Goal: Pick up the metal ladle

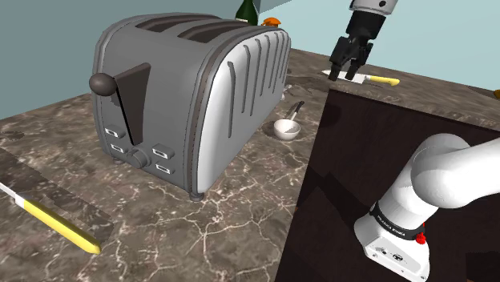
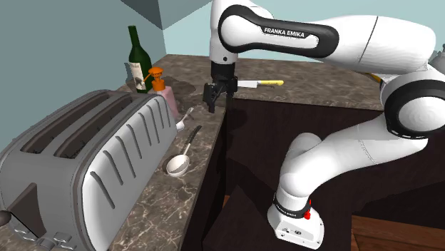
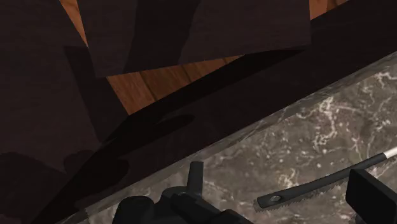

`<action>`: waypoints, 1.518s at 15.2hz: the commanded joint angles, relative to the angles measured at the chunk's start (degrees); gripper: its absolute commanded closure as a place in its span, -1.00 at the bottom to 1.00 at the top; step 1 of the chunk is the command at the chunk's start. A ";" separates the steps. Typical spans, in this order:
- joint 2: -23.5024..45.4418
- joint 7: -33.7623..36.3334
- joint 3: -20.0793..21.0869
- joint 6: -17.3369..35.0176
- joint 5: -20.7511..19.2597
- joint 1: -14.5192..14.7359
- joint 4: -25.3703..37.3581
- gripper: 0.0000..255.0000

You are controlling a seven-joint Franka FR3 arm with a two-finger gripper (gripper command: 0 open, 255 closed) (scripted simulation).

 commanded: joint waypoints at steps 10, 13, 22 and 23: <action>-2.18 47.26 20.61 7.48 13.97 -9.76 -4.89 -1.00; 0.60 62.75 27.91 10.65 17.45 -14.00 -3.16 -1.00; 0.89 65.10 30.92 16.72 19.50 -14.35 -8.50 -1.00; 0.88 65.10 30.92 16.72 19.50 -14.35 -8.50 -1.00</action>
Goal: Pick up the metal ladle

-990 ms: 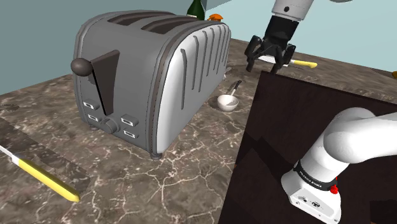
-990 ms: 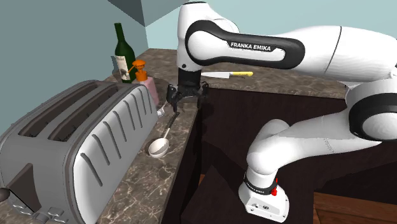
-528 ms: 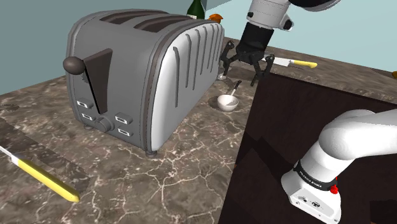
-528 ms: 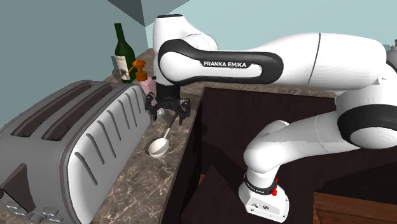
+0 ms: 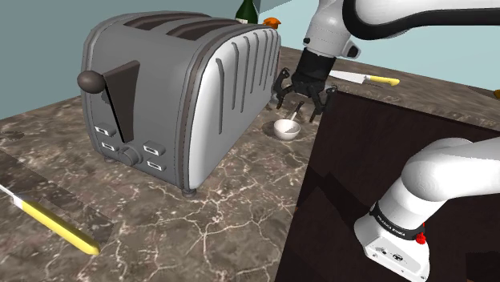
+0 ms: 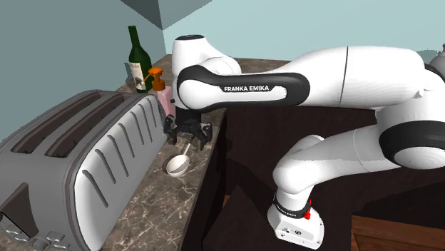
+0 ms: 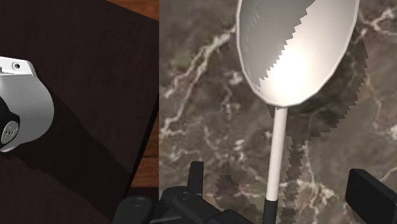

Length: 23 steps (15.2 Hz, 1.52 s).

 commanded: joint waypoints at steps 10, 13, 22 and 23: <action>-0.06 -0.03 0.09 0.37 0.11 0.06 -0.41 1.00; 0.00 0.20 -0.56 -1.83 -0.50 -0.19 1.84 1.00; 0.92 0.96 -2.24 -8.19 -2.18 -0.96 9.09 1.00; 1.08 1.05 -2.40 -8.88 -2.35 -1.05 9.95 1.00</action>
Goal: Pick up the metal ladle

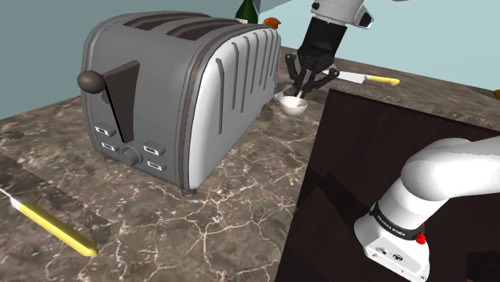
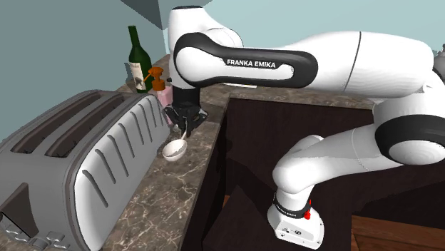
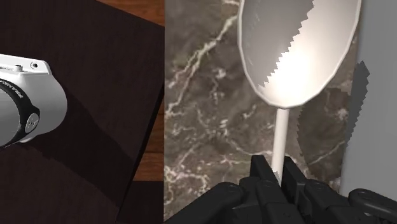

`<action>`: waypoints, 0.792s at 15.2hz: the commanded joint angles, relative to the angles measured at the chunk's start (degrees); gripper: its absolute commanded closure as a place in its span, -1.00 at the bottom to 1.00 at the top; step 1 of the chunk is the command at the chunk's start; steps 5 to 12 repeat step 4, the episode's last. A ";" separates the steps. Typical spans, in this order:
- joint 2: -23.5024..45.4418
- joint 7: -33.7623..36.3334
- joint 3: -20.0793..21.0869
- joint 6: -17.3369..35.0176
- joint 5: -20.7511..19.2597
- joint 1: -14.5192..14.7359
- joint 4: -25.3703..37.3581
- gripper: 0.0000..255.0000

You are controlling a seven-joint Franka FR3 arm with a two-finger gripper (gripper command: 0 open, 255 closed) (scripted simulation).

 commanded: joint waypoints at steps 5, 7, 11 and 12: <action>0.48 0.28 -0.54 -2.27 -0.55 -0.25 2.71 1.00; 0.48 0.28 -0.54 -2.27 -0.55 -0.25 2.71 1.00; 0.48 0.28 -0.54 -2.27 -0.55 -0.25 2.71 1.00; 0.48 0.28 -0.54 -2.27 -0.55 -0.25 2.71 1.00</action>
